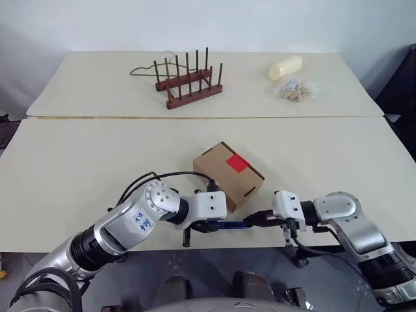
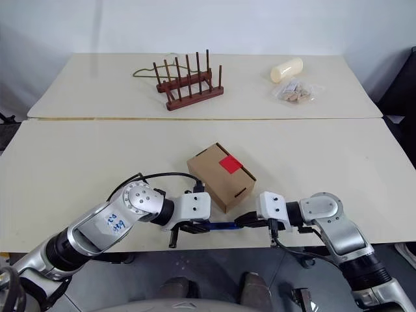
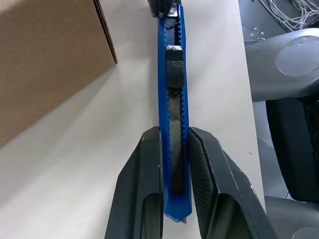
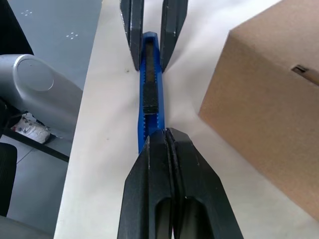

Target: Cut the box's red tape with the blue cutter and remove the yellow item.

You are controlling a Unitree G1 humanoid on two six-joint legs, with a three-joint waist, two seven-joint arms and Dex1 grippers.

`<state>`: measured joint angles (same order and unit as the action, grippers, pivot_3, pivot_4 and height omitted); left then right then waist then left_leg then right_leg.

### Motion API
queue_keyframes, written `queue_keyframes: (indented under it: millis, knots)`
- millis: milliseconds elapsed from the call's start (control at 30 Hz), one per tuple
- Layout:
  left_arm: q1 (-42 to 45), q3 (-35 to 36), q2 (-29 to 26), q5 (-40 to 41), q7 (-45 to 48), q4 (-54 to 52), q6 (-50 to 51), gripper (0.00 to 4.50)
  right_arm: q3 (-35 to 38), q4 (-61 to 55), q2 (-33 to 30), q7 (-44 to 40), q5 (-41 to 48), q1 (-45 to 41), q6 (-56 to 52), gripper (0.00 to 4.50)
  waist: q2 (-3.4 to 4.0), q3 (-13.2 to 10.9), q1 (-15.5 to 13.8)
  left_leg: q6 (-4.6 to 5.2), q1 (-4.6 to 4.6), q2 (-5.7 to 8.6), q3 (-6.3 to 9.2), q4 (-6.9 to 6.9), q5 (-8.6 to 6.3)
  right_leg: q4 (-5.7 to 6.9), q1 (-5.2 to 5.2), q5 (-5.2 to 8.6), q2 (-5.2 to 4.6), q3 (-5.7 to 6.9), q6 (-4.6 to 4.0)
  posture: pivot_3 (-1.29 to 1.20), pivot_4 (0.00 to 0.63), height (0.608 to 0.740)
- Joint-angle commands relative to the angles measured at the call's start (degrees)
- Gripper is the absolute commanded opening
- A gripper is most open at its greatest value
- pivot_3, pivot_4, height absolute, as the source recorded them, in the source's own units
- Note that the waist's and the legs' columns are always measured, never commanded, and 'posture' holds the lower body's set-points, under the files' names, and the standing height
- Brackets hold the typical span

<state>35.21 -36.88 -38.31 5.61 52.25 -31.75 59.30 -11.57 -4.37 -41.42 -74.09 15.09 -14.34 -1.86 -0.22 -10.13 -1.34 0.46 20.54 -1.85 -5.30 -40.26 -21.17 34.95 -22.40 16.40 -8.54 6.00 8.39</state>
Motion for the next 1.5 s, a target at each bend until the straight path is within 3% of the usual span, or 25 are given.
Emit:
queue_keyframes:
  millis: [33,600,1133,1500]
  knots:
    - [-1.4,-2.7,-0.8,0.5,0.2,0.8,2.0,0.42,-1.3,0.2,0.6,-0.5,-1.1,-0.4,1.4,0.04,0.00,0.0,0.0,0.00,0.00,0.00,0.00,0.00,0.00,0.00,0.00,0.00,0.00,0.00,0.00,0.00,0.150,0.740]
    - [-1.3,-2.5,-1.1,0.8,-0.2,0.5,2.3,0.42,-6.2,0.2,6.0,0.7,-3.2,-2.1,2.1,0.04,0.00,0.0,0.0,-0.01,-0.02,0.00,0.01,-0.01,0.01,0.03,0.01,0.00,0.00,0.00,0.00,0.00,0.150,0.740]
    - [-1.1,-2.8,-0.9,1.1,-0.7,0.8,2.2,0.42,-1.0,-1.0,1.3,1.1,-0.8,-0.5,-2.0,0.04,0.00,0.0,0.0,-0.01,-0.03,0.00,0.00,0.00,0.01,0.03,0.00,0.00,0.00,-0.01,-0.01,0.00,0.150,0.740]
    - [-0.7,-3.0,-0.8,1.0,-0.7,1.3,1.9,0.42,-5.4,-1.7,5.7,2.4,-2.4,-2.0,-2.5,0.04,0.00,0.0,0.0,-0.01,-0.03,0.00,0.01,-0.01,0.01,0.04,0.00,0.00,0.00,-0.02,-0.01,0.00,0.150,0.740]
